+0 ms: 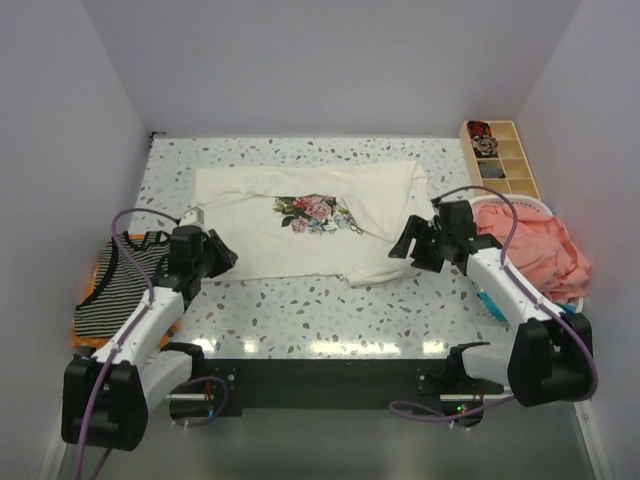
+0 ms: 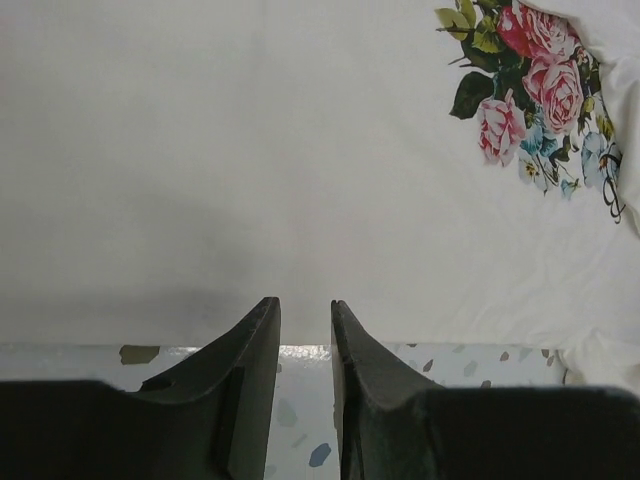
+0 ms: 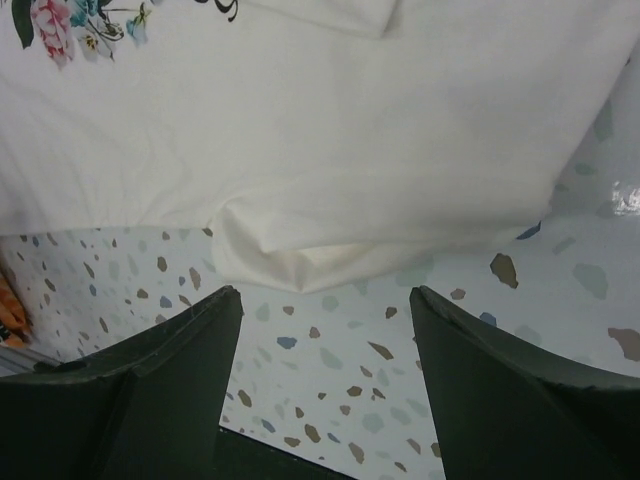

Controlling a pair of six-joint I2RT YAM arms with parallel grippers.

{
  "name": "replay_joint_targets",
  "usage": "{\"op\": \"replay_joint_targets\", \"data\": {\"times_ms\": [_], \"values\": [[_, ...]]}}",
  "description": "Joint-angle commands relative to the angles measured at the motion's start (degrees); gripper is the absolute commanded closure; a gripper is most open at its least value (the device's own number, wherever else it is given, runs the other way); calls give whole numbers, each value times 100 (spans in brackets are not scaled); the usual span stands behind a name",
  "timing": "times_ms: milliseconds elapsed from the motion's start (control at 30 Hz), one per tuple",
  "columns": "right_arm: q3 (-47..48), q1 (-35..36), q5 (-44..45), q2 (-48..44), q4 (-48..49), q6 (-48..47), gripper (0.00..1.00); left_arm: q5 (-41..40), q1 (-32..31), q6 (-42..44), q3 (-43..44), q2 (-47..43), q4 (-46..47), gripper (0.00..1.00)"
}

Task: Fold and stack the t-shirts
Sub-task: Fold the flattened tshirt in 1/3 of the way, then grap the side of the flattened tshirt closest away from the robot with both arms

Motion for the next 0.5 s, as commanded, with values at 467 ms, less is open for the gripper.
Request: {"op": "replay_joint_targets", "data": {"times_ms": [467], "values": [[-1009,500,177,-38,750,909,32,-350,-13,-255,-358,218,152,69]]}}
